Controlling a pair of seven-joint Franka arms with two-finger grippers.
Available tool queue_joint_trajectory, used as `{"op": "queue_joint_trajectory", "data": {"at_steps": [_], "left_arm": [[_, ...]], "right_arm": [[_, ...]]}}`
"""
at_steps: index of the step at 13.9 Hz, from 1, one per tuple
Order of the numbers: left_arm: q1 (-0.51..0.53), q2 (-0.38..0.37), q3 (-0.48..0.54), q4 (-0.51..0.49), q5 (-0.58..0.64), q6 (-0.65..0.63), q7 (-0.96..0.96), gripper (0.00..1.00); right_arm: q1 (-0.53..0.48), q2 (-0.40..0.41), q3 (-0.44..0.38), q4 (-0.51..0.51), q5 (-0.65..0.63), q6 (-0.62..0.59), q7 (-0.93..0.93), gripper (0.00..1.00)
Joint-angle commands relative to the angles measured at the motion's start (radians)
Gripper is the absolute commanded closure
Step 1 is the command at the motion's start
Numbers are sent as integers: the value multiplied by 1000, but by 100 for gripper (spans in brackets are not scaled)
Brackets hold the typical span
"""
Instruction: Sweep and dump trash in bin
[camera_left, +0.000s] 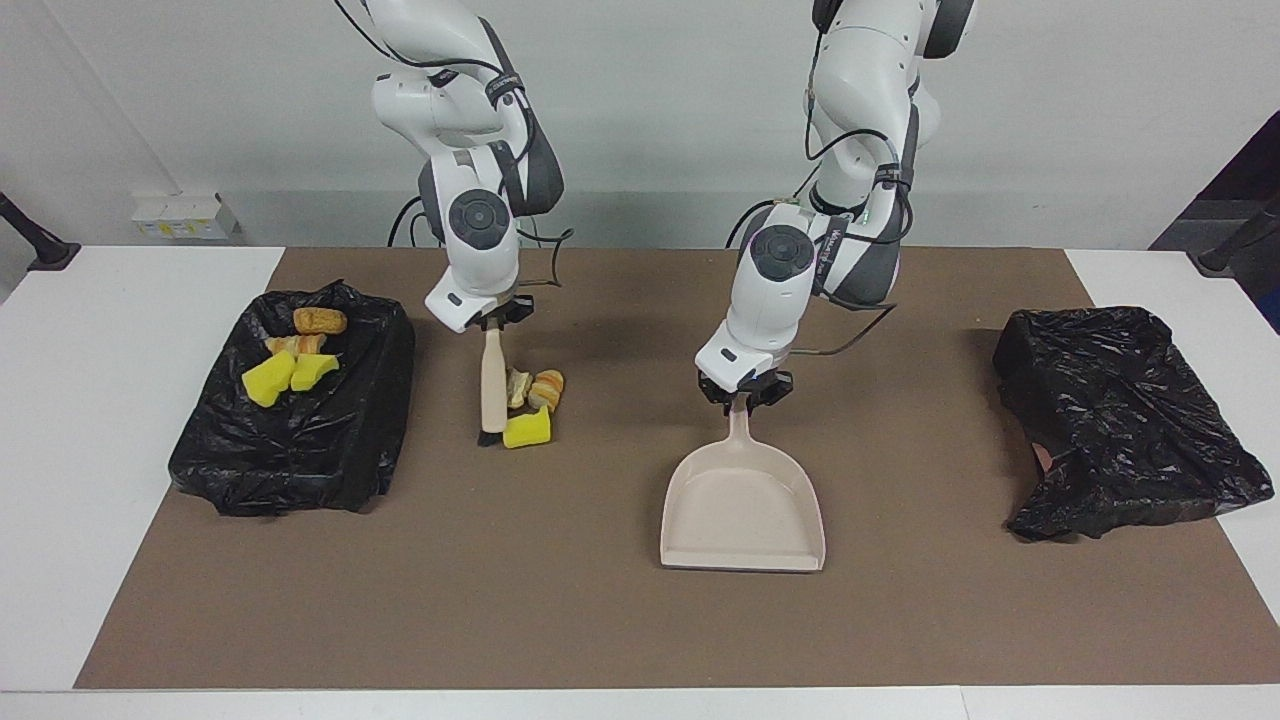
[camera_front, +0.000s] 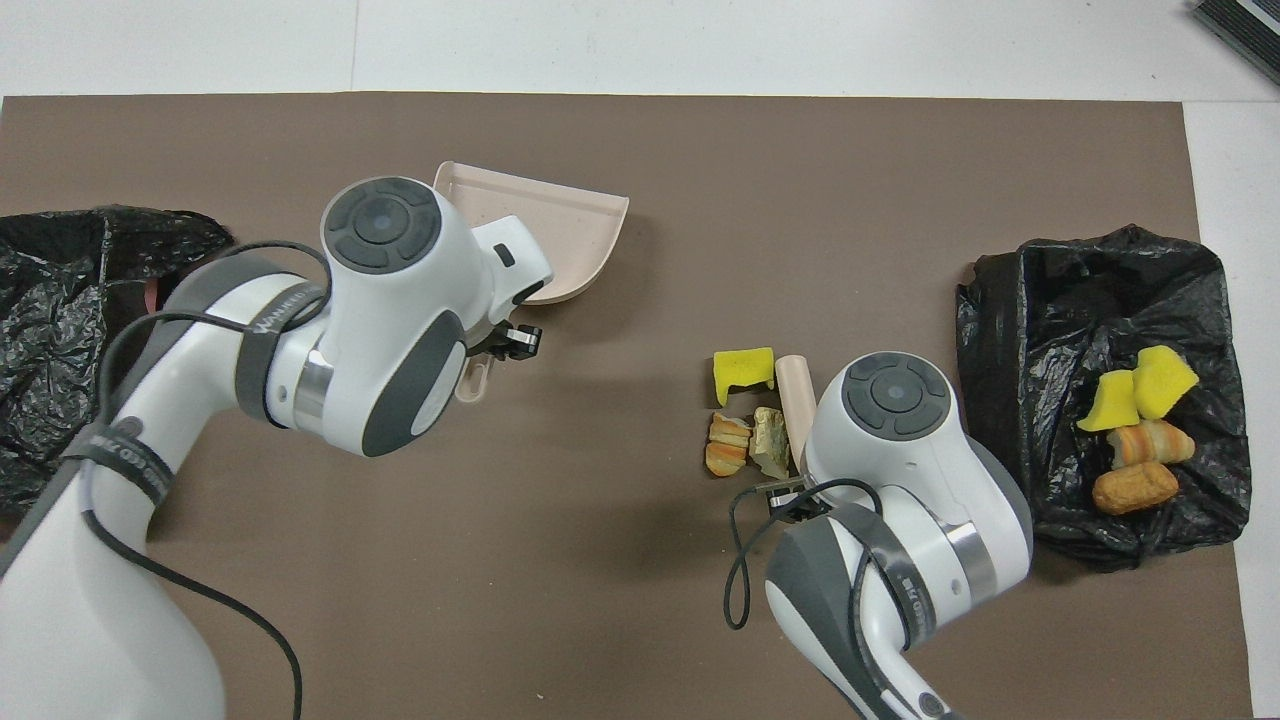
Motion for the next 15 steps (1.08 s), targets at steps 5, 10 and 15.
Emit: {"op": "queue_joint_trajectory", "data": {"at_steps": [5,10,15], "left_arm": [[152,26,-4,109,1,-171,629,100],[127,-17,-9,21,71,-157,997,100],[5,-141,-13,-217,166,22,1108,100]], "right_arm": [[-42,-172,-6,-55,-23,-146,108,100],[-21,-138,0,-167,-6,20,42,100],[73,-48,0,-167,116,121,98,100]]}}
